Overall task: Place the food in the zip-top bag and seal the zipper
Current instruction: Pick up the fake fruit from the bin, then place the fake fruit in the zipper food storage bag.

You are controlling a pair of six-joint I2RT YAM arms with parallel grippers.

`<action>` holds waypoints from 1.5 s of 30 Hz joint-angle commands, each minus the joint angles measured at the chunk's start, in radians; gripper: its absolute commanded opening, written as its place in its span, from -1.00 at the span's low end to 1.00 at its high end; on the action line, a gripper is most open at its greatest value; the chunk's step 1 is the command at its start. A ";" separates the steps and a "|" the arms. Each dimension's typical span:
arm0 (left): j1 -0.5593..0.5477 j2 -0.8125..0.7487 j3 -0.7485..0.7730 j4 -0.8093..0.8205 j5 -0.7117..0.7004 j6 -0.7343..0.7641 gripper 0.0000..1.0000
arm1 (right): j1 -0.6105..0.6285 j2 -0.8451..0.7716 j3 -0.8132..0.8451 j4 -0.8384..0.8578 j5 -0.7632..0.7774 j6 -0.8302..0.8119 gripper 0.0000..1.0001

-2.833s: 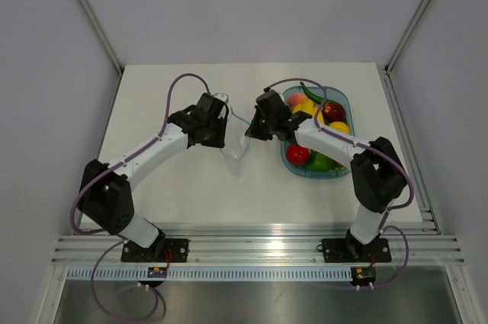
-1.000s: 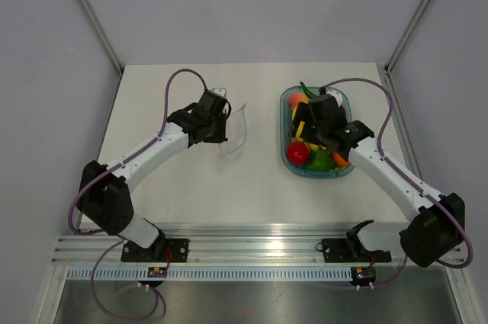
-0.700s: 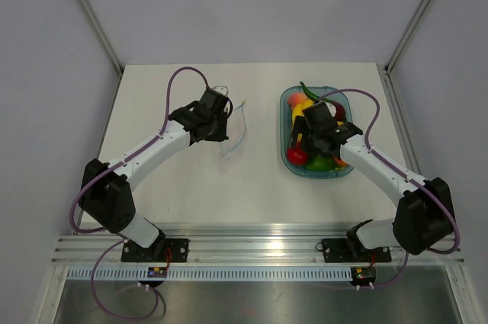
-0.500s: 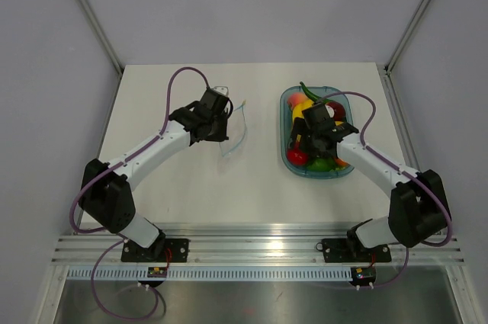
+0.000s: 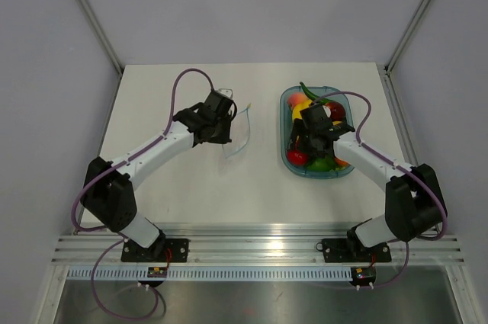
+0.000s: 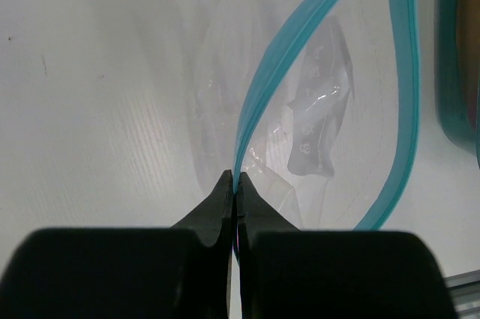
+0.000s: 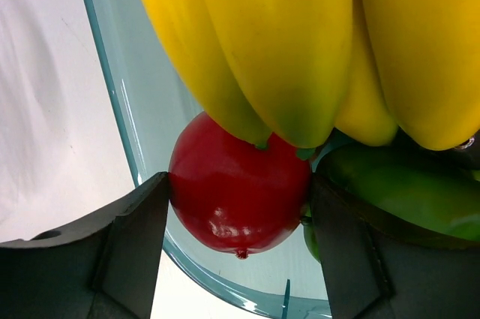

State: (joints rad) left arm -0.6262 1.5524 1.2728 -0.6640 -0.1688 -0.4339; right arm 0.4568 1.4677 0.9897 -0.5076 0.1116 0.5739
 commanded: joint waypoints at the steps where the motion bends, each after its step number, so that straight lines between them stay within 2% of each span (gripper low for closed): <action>1: -0.010 0.003 0.030 0.020 0.000 0.014 -1.00 | -0.006 -0.004 -0.008 0.009 -0.001 -0.011 0.45; 2: -0.010 0.005 0.030 0.017 0.000 0.014 -1.00 | -0.006 -0.016 -0.008 0.007 -0.001 -0.009 0.34; 3: -0.012 0.005 0.031 0.017 0.000 0.012 -1.00 | -0.006 -0.024 -0.008 0.004 -0.003 -0.009 0.10; 5: -0.015 0.009 0.036 0.018 0.000 0.012 -1.00 | -0.004 -0.053 -0.006 0.000 -0.003 -0.008 -0.06; 6: -0.018 0.012 0.039 0.018 0.000 0.011 -1.00 | -0.006 -0.063 -0.006 -0.005 -0.003 -0.005 -0.22; 10: -0.039 0.029 0.054 0.018 0.009 -0.005 -1.00 | -0.004 -0.110 -0.003 -0.023 0.010 0.001 -0.34; 24: -0.101 0.083 0.103 0.040 0.057 -0.035 -1.00 | -0.006 -0.239 0.016 -0.097 0.025 0.026 -0.39; 31: -0.104 0.086 0.112 0.037 0.057 -0.035 -1.00 | 0.009 -0.277 0.148 -0.098 -0.032 0.026 -0.39; 40: -0.104 0.083 0.119 0.030 0.071 -0.037 -1.00 | 0.164 -0.104 0.309 -0.011 -0.065 0.061 -0.39; 45: -0.104 0.069 0.120 0.015 0.063 -0.032 -1.00 | 0.206 -0.021 0.328 0.072 -0.089 0.092 -0.39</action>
State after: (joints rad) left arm -0.7292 1.6382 1.3476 -0.6579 -0.1162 -0.4648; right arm 0.6464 1.4094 1.2770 -0.5137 0.0483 0.6346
